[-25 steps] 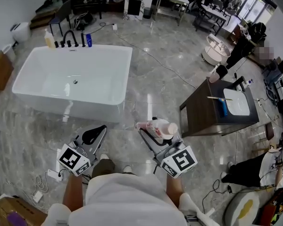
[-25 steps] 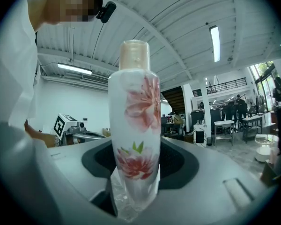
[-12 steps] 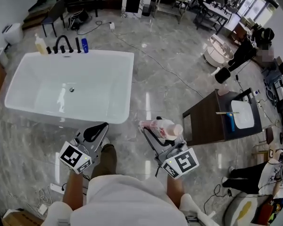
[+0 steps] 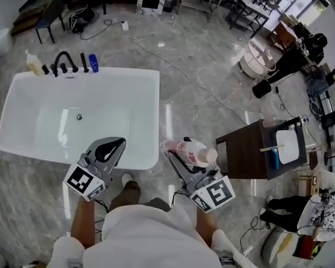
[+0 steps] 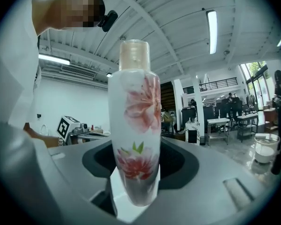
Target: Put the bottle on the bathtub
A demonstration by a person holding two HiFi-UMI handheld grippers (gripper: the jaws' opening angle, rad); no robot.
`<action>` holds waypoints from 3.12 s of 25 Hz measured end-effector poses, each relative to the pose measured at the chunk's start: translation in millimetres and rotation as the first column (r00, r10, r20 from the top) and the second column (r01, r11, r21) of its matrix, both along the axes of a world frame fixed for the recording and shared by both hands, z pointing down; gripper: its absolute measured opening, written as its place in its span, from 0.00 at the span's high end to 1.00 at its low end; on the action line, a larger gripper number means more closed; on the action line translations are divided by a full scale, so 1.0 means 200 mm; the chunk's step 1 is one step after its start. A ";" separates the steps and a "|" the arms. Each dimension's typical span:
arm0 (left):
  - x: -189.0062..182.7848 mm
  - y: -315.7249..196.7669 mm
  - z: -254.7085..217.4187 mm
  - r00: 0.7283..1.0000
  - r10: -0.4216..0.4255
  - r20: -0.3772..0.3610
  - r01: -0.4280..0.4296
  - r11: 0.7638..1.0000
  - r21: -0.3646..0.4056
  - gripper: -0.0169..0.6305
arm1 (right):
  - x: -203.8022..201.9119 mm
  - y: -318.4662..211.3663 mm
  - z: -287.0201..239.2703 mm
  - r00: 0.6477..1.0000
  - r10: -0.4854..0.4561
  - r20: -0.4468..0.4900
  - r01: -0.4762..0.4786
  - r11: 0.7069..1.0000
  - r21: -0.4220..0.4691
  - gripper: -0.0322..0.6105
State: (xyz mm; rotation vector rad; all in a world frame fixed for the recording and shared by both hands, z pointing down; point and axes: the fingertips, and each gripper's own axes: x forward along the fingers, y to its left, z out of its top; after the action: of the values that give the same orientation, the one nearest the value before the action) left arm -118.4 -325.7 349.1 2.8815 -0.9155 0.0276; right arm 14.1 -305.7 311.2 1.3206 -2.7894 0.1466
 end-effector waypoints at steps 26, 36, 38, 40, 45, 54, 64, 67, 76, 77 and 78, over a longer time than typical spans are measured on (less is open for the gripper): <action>0.09 -0.96 0.59 0.993 -0.099 0.057 0.104 0.991 -0.086 0.97 | 0.00 -1.19 0.55 0.987 -0.148 -0.064 0.143 0.987 -0.073 0.57; -0.08 -1.33 0.97 0.983 -0.172 0.069 0.178 0.979 -0.101 0.97 | -0.23 -1.65 1.00 0.981 -0.173 -0.091 0.162 0.980 -0.115 0.58; -0.07 -1.41 1.04 0.981 -0.175 0.083 0.183 0.978 -0.100 0.97 | -0.24 -1.74 1.09 0.978 -0.181 -0.102 0.168 0.979 -0.119 0.58; -0.06 -1.49 1.11 0.982 -0.176 0.070 0.183 0.978 -0.103 0.97 | -0.26 -1.83 1.18 0.977 -0.183 -0.107 0.170 0.978 -0.122 0.58; -0.05 -1.67 1.32 0.982 -0.180 0.060 0.186 0.977 -0.103 0.97 | -0.28 -2.03 1.43 0.973 -0.188 -0.130 0.171 0.977 -0.129 0.58; -0.03 -1.80 1.72 0.980 -0.184 0.072 0.192 0.972 -0.132 0.97 | -0.34 -2.39 1.85 0.971 -0.176 -0.159 0.158 0.980 -0.119 0.58; -0.01 -1.83 2.04 0.985 -0.165 0.056 0.172 0.971 -0.166 0.97 | -0.49 -2.78 2.26 0.956 -0.191 -0.224 0.172 0.980 -0.100 0.58; 0.00 -1.84 2.12 0.986 -0.159 0.054 0.166 0.971 -0.173 0.97 | -0.52 -2.90 2.36 0.952 -0.190 -0.241 0.170 0.980 -0.100 0.58; 0.00 -1.79 2.32 0.987 -0.152 0.058 0.161 0.964 -0.212 0.97 | -0.57 -3.22 2.55 0.966 -0.103 -0.238 0.091 0.994 -0.061 0.58; 0.00 -1.78 2.34 0.986 -0.155 0.055 0.163 0.962 -0.219 0.97 | -0.57 -3.24 2.56 0.969 -0.094 -0.230 0.082 0.995 -0.062 0.58; 0.00 -1.77 2.34 0.986 -0.157 0.053 0.165 0.961 -0.223 0.97 | -0.57 -3.26 2.57 0.972 -0.085 -0.220 0.072 0.995 -0.065 0.58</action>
State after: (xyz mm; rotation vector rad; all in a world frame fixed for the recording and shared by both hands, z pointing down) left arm -119.3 -680.6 818.0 2.5974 -1.0747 0.1572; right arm -100.8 -958.2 824.6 1.1344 -2.6232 0.0678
